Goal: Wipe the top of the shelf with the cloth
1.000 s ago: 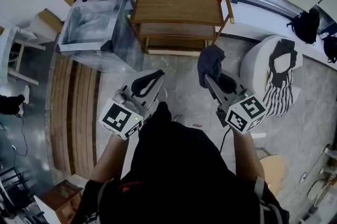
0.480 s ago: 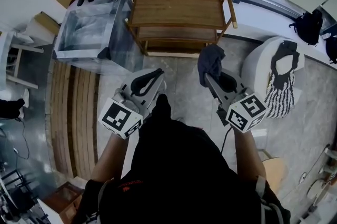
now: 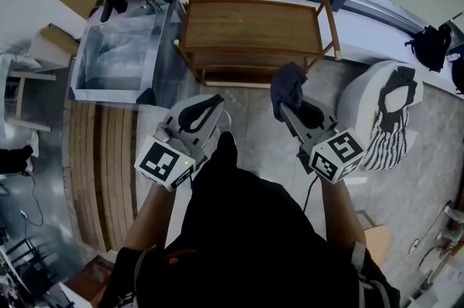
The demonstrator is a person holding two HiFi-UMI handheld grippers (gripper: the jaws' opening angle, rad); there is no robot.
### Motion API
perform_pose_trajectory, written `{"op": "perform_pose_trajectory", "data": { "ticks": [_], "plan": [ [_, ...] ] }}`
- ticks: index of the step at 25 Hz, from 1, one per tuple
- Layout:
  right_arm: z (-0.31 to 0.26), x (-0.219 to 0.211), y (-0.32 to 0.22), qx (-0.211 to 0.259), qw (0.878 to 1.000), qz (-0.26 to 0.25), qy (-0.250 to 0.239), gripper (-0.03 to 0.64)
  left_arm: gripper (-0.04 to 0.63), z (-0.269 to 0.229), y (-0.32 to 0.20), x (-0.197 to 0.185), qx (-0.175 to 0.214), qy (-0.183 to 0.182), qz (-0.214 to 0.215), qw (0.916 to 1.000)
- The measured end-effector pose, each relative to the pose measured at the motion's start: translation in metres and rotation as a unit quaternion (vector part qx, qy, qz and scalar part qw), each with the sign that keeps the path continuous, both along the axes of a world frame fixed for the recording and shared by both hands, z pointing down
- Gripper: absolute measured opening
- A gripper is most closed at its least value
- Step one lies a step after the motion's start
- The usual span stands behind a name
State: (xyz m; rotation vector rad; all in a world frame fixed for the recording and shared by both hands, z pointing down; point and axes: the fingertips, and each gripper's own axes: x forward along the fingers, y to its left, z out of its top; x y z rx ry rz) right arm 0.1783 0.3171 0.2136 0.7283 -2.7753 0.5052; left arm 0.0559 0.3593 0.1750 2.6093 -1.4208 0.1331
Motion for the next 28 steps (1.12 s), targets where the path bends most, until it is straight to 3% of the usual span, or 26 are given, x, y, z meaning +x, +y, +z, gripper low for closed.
{"op": "perform_pose_trajectory", "data": {
  "ticks": [6,28],
  "plan": [
    [0.007,-0.047,-0.054,-0.010,1.000,0.003,0.008,0.086,0.034,0.005,-0.058,-0.045,-0.001,-0.012,0.009,0.9999],
    [0.033,-0.171,-0.208,-0.046,0.997,0.018,0.054,0.086,0.034,0.042,-0.212,-0.174,-0.032,0.005,0.016,0.9994]
  ]
}}
